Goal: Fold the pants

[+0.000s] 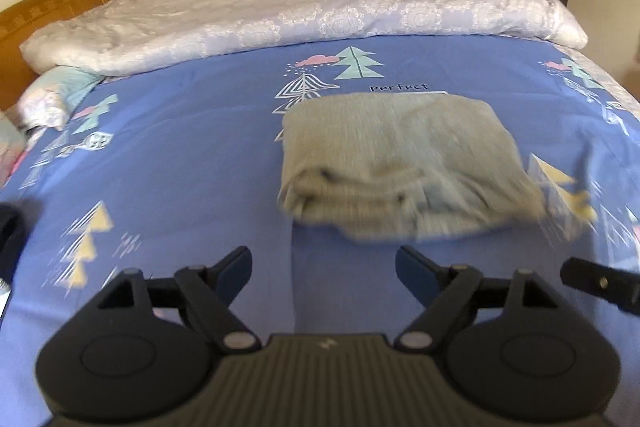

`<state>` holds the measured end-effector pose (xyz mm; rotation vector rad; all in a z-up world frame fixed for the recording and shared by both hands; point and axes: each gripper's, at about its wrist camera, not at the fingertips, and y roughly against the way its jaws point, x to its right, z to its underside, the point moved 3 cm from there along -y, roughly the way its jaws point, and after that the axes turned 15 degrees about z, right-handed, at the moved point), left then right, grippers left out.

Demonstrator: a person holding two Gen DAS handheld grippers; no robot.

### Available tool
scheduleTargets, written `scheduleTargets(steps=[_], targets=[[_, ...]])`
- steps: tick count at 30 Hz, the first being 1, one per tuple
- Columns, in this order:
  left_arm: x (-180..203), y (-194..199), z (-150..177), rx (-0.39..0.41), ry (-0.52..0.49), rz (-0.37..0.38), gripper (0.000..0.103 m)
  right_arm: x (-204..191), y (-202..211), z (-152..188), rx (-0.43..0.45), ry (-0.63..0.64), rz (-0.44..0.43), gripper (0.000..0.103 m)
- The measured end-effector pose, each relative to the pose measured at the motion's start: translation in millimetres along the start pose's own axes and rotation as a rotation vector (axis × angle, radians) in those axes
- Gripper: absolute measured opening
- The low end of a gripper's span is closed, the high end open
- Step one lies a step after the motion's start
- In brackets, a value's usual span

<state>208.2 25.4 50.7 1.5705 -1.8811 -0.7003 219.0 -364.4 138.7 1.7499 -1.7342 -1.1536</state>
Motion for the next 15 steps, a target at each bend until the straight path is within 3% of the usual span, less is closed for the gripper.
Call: scheduleTargets(steps=[3, 7, 10, 15], targets=[[7, 36, 28, 0.012, -0.002, 0.001, 0.088, 15, 43, 29, 0.044, 0.027, -0.004, 0.085], [14, 77, 63, 0.018, -0.020, -0.016, 0.095, 12, 79, 59, 0.076, 0.070, 0.010, 0.094], [19, 105, 82, 0.047, -0.026, -0.029, 0.103, 1, 84, 64, 0.095, 0.110, -0.004, 0.103], [25, 135, 105, 0.074, -0.021, -0.039, 0.103, -6, 104, 87, 0.125, 0.134, 0.026, 0.103]])
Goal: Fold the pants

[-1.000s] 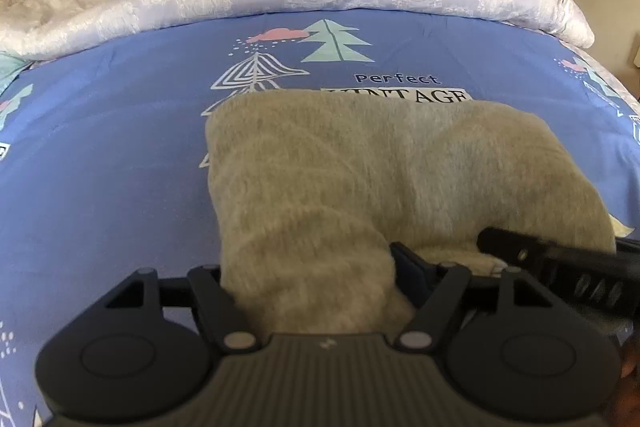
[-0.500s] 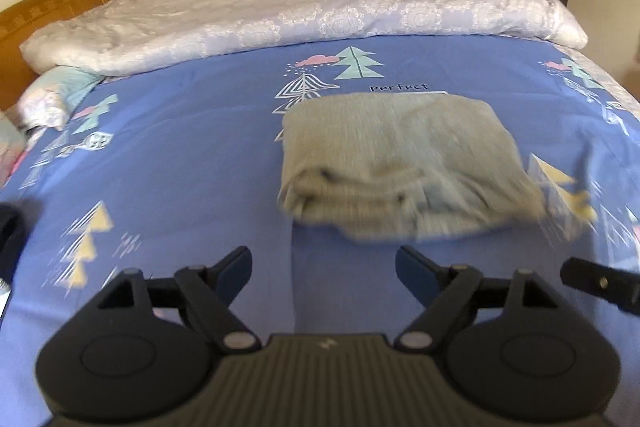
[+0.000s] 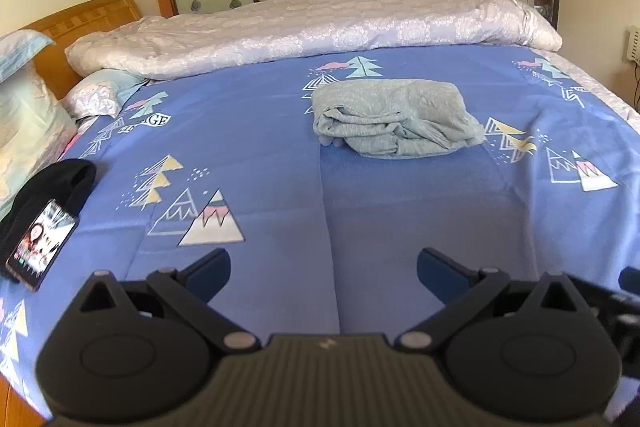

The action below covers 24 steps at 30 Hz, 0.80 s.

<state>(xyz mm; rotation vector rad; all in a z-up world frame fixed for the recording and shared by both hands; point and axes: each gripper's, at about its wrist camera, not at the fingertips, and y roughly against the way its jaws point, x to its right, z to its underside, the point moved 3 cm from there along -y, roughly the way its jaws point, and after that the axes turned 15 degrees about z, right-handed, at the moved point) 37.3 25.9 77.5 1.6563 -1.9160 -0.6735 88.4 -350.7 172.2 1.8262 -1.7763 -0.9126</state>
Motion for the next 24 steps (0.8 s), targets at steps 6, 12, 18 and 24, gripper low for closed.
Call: scheduleTargets(steps=[6, 12, 18, 24], targets=[[9, 21, 17, 0.015, 0.015, 0.016, 0.103, 4, 19, 18, 0.000, -0.009, 0.007, 0.103], [20, 35, 29, 0.019, 0.008, 0.014, 0.103, 3, 30, 18, 0.026, -0.017, 0.009, 0.103], [18, 45, 32, 0.037, 0.046, 0.018, 0.103, 5, 31, 25, 0.010, -0.018, 0.005, 0.103], [23, 48, 32, 0.047, 0.028, -0.034, 0.103, 5, 32, 27, -0.002, -0.023, -0.011, 0.103]])
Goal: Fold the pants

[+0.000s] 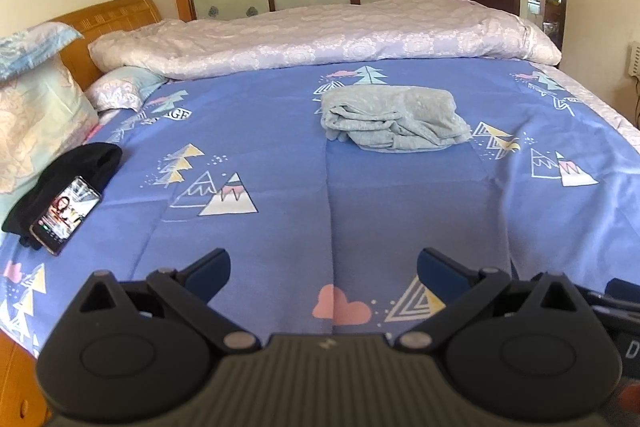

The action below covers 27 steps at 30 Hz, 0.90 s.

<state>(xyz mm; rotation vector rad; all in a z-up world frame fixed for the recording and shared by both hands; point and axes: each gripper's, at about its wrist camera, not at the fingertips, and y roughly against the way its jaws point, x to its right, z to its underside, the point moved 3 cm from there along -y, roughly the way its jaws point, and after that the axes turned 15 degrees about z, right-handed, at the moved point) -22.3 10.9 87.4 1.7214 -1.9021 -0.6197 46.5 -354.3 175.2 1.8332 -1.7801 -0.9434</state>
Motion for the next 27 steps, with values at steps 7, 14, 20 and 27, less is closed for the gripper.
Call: scheduleTargets(steps=[7, 14, 20, 27], targets=[[7, -7, 2, -0.040, -0.043, -0.029, 0.103, 0, -4, 3, -0.023, -0.010, 0.003, 0.103], [12, -15, 4, -0.071, -0.050, -0.032, 0.103, 4, -5, 8, -0.046, -0.002, -0.006, 0.103], [14, -21, 9, -0.088, -0.056, -0.043, 0.103, 15, -12, 11, -0.087, -0.036, 0.006, 0.103], [12, -28, 12, -0.110, -0.054, -0.045, 0.103, 17, -19, 15, -0.125, -0.028, 0.012, 0.103]])
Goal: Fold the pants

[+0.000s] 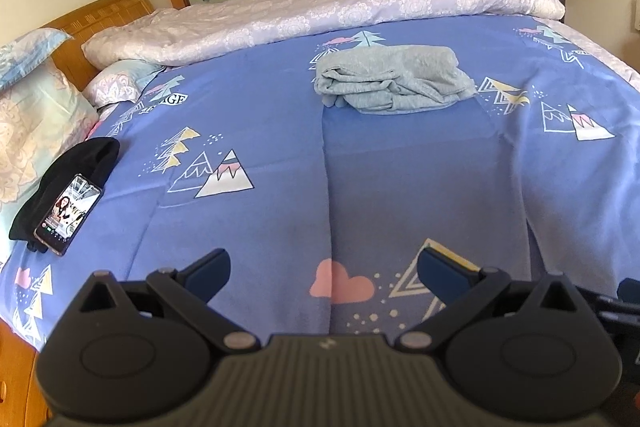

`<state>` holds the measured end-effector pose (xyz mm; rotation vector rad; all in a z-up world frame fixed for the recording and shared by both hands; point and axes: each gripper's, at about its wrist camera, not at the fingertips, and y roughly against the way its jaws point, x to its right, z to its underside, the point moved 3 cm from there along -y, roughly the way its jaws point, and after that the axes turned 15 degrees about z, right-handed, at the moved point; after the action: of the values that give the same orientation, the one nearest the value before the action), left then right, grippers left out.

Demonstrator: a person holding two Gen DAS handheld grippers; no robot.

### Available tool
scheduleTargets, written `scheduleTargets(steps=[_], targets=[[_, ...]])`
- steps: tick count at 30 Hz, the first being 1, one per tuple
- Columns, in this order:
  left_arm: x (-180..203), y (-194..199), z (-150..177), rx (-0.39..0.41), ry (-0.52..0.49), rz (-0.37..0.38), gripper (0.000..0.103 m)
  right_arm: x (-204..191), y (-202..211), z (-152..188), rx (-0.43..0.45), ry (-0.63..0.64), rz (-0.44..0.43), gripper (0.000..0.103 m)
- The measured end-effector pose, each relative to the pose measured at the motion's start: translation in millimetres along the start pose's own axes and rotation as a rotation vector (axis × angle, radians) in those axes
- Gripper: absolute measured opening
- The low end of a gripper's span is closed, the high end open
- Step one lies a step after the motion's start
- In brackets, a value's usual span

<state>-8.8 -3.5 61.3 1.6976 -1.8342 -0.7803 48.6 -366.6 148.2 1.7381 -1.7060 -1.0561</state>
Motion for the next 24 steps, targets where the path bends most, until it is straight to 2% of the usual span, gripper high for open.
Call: scheduleTargets(steps=[24], targets=[[-4.4, -7.0, 8.6, -0.043, 0.012, -0.019, 0.103, 5.5, -0.1, -0.5, -0.017, 0.001, -0.018, 0.103]])
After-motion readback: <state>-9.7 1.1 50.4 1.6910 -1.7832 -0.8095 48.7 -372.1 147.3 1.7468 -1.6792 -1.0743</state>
